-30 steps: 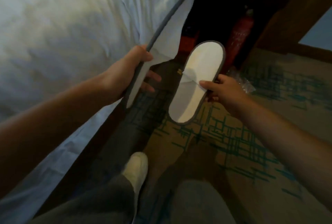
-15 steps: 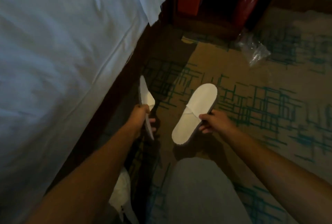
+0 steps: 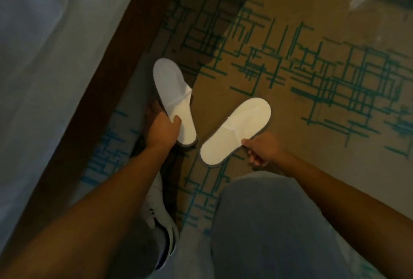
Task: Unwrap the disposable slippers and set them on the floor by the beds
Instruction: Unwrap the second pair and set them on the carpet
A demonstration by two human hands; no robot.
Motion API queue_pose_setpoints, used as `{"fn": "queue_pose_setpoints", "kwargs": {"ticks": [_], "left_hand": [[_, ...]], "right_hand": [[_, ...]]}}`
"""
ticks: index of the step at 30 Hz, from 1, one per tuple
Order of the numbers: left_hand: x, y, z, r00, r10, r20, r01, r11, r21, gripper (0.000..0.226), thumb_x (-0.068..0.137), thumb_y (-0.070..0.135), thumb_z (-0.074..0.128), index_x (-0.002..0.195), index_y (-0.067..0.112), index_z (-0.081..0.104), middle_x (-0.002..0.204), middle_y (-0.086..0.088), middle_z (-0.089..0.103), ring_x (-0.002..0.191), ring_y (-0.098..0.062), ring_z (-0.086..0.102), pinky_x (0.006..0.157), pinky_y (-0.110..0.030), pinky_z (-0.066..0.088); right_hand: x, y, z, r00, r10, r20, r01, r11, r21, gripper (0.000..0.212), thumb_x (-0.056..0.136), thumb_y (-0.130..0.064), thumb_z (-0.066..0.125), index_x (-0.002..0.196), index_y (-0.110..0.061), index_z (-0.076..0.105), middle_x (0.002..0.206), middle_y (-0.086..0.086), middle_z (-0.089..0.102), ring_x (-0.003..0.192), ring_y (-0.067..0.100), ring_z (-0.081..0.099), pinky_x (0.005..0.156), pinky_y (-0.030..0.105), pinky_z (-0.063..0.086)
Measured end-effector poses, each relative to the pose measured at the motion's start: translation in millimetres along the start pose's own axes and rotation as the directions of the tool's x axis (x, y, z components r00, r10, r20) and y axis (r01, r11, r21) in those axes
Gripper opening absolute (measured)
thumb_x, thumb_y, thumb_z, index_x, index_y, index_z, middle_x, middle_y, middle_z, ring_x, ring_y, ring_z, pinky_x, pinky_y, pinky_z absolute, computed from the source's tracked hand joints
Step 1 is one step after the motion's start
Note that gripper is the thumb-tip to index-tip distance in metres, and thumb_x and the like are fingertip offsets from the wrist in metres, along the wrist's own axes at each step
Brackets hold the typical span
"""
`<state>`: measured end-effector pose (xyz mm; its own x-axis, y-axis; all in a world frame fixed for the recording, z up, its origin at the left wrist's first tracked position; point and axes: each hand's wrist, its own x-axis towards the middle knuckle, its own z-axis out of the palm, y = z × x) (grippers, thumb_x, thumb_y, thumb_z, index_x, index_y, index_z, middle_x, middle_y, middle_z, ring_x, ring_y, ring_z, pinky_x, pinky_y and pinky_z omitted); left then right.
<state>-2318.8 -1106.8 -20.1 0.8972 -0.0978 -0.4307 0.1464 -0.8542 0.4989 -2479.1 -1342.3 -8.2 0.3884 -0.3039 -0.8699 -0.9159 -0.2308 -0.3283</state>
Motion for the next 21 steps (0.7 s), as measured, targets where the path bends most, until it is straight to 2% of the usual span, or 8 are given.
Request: {"fn": "queue_pose_setpoints", "kwargs": {"ticks": [3, 5, 8, 11, 13, 15, 17, 21], "left_hand": [[-10.2, 2.4, -0.1, 0.988, 0.097, -0.123, -0.066, 0.971, 0.231, 0.090, 0.083, 0.038, 0.072, 0.154, 0.012, 0.024, 0.153, -0.021, 0.035, 0.137, -0.040, 0.039, 0.111, -0.055, 0.037], [-15.8, 8.0, 0.9, 0.986, 0.051, -0.162, -0.012, 0.973, 0.230, 0.094, 0.082, 0.039, 0.074, 0.155, 0.013, 0.020, 0.157, -0.019, 0.029, 0.141, -0.040, 0.033, 0.114, -0.055, 0.032], [-29.3, 10.4, 3.3, 0.974, 0.124, -0.188, -0.071, 0.961, 0.265, 0.081, 0.084, 0.038, 0.071, 0.151, 0.017, 0.030, 0.152, -0.017, 0.038, 0.132, -0.038, 0.043, 0.105, -0.054, 0.042], [-47.7, 12.0, 18.0, 0.890, 0.455, -0.014, -0.412, 0.819, 0.399, 0.055, 0.087, 0.037, 0.066, 0.136, 0.020, 0.049, 0.144, -0.011, 0.047, 0.121, -0.033, 0.051, 0.096, -0.047, 0.046], [-64.2, 9.8, 37.7, 0.833, 0.512, 0.209, -0.551, 0.734, 0.397, 0.054, 0.087, 0.043, 0.066, 0.134, 0.021, 0.052, 0.145, -0.009, 0.045, 0.120, -0.032, 0.051, 0.097, -0.045, 0.045], [-78.8, -0.3, 57.2, 0.842, 0.429, 0.326, -0.537, 0.723, 0.434, 0.069, 0.086, 0.055, 0.065, 0.143, 0.022, 0.045, 0.148, -0.008, 0.041, 0.125, -0.031, 0.047, 0.100, -0.045, 0.042], [-90.0, -14.1, 66.8, 0.866, 0.383, 0.321, -0.497, 0.719, 0.485, 0.081, 0.083, 0.060, 0.067, 0.148, 0.022, 0.039, 0.149, -0.009, 0.041, 0.130, -0.032, 0.043, 0.103, -0.046, 0.040], [-89.9, -35.5, 60.1, 0.847, 0.465, 0.259, -0.529, 0.681, 0.507, 0.080, 0.073, 0.051, 0.080, 0.140, 0.018, 0.051, 0.140, -0.012, 0.052, 0.121, -0.034, 0.052, 0.093, -0.046, 0.046]], "right_hand": [[-7.2, -14.7, -18.8, 0.920, -0.338, -0.198, 0.267, 0.911, -0.313, 0.017, 0.089, -0.035, 0.068, 0.092, -0.019, 0.069, 0.090, 0.000, 0.072, 0.084, 0.022, 0.068, 0.070, 0.031, 0.053], [-5.2, -26.3, -34.2, 0.832, -0.519, -0.195, 0.378, 0.789, -0.485, 0.045, 0.084, -0.037, 0.074, 0.125, -0.027, 0.061, 0.129, 0.002, 0.063, 0.116, 0.025, 0.059, 0.093, 0.037, 0.050], [11.5, -33.2, -50.3, 0.835, -0.547, -0.055, 0.341, 0.595, -0.728, 0.085, 0.080, -0.050, 0.075, 0.152, -0.034, 0.032, 0.162, 0.005, 0.028, 0.146, 0.031, 0.029, 0.116, 0.050, 0.030], [29.8, -31.5, -52.0, 0.868, -0.496, 0.017, 0.282, 0.465, -0.839, 0.099, 0.078, -0.058, 0.073, 0.156, -0.038, 0.016, 0.166, 0.006, 0.011, 0.151, 0.034, 0.014, 0.119, 0.055, 0.022], [32.2, -28.4, -48.6, 0.868, -0.497, 0.017, 0.274, 0.448, -0.851, 0.099, 0.077, -0.059, 0.073, 0.156, -0.038, 0.016, 0.166, 0.008, 0.012, 0.151, 0.035, 0.015, 0.119, 0.055, 0.023], [29.3, -26.0, -43.5, 0.858, -0.513, -0.007, 0.265, 0.456, -0.849, 0.096, 0.077, -0.059, 0.072, 0.155, -0.036, 0.020, 0.164, 0.009, 0.016, 0.148, 0.035, 0.020, 0.117, 0.053, 0.027], [24.4, -23.1, -36.7, 0.849, -0.527, -0.040, 0.248, 0.464, -0.850, 0.093, 0.077, -0.060, 0.072, 0.153, -0.035, 0.025, 0.161, 0.010, 0.022, 0.145, 0.034, 0.027, 0.114, 0.050, 0.032], [12.1, -24.3, -26.0, 0.865, -0.501, -0.032, 0.242, 0.472, -0.848, 0.081, 0.077, -0.062, 0.070, 0.146, -0.033, 0.038, 0.145, 0.008, 0.042, 0.129, 0.030, 0.044, 0.102, 0.045, 0.045]]}}
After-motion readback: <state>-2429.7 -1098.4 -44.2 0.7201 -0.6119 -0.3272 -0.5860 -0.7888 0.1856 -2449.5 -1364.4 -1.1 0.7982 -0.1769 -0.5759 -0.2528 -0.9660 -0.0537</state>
